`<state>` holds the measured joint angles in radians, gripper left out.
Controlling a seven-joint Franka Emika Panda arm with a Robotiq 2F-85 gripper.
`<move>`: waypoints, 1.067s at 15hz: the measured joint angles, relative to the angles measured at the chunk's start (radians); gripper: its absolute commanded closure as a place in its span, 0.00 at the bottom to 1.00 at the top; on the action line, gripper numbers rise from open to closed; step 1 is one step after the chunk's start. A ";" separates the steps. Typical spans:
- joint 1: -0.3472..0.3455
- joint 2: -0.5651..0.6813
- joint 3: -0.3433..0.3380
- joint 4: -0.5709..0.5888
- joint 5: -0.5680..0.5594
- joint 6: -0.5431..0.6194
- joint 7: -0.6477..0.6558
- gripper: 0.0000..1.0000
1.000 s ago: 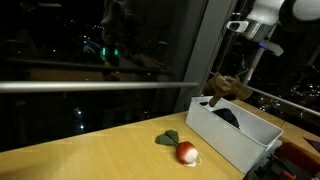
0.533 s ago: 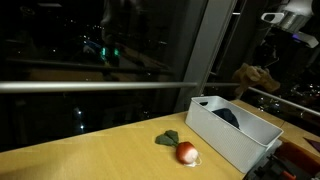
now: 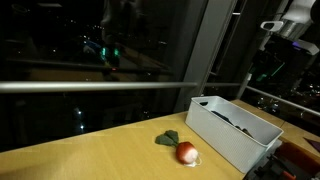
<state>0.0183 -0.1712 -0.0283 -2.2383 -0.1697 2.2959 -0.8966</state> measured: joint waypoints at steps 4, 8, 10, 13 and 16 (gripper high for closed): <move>0.059 0.027 0.055 0.003 0.003 0.001 0.020 0.00; 0.128 0.126 0.139 0.017 -0.007 0.012 0.092 0.00; 0.151 0.212 0.170 0.033 -0.045 0.034 0.153 0.00; 0.177 0.377 0.195 0.076 -0.128 0.067 0.246 0.00; 0.215 0.543 0.201 0.151 -0.202 0.081 0.323 0.00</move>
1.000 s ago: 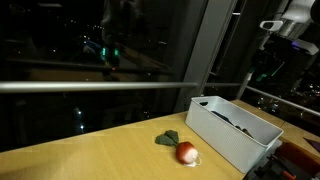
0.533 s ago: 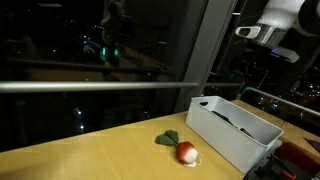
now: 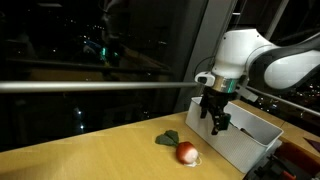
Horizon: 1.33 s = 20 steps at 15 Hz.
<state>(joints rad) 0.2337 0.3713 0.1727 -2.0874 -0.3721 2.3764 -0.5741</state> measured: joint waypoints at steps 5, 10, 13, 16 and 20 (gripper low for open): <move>0.058 0.204 0.009 0.167 -0.030 -0.005 0.032 0.00; 0.035 0.322 0.043 0.265 0.015 -0.014 -0.009 0.00; -0.008 0.362 0.063 0.283 0.066 -0.014 -0.061 0.26; -0.040 0.383 0.073 0.294 0.103 -0.014 -0.098 0.49; -0.071 0.382 0.080 0.302 0.131 -0.014 -0.127 0.78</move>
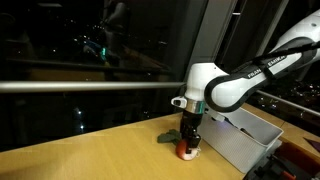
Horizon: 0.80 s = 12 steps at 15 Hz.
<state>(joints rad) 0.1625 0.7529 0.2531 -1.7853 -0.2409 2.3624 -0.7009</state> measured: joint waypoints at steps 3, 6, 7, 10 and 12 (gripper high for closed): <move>-0.021 -0.023 0.001 -0.004 0.008 0.000 -0.008 0.97; -0.048 -0.102 0.001 -0.041 0.008 0.004 -0.007 0.96; -0.060 -0.148 0.000 -0.067 0.008 0.008 -0.007 0.95; -0.100 -0.305 -0.012 -0.160 0.009 0.024 -0.003 0.95; -0.132 -0.413 -0.025 -0.226 0.020 0.036 -0.003 0.95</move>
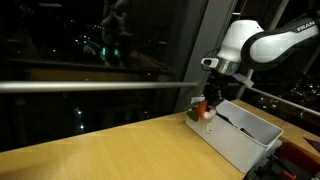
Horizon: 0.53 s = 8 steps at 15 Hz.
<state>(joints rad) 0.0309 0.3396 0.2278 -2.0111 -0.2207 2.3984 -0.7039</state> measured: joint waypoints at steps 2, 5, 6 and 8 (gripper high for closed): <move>-0.033 -0.104 -0.020 -0.065 0.034 0.010 -0.007 0.95; -0.079 -0.248 -0.072 -0.158 0.111 0.015 -0.059 0.95; -0.091 -0.294 -0.098 -0.188 0.137 0.015 -0.088 0.95; -0.101 -0.362 -0.151 -0.230 0.167 0.012 -0.135 0.95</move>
<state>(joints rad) -0.0705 -0.0225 0.0771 -2.2414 -0.0535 2.4103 -0.8390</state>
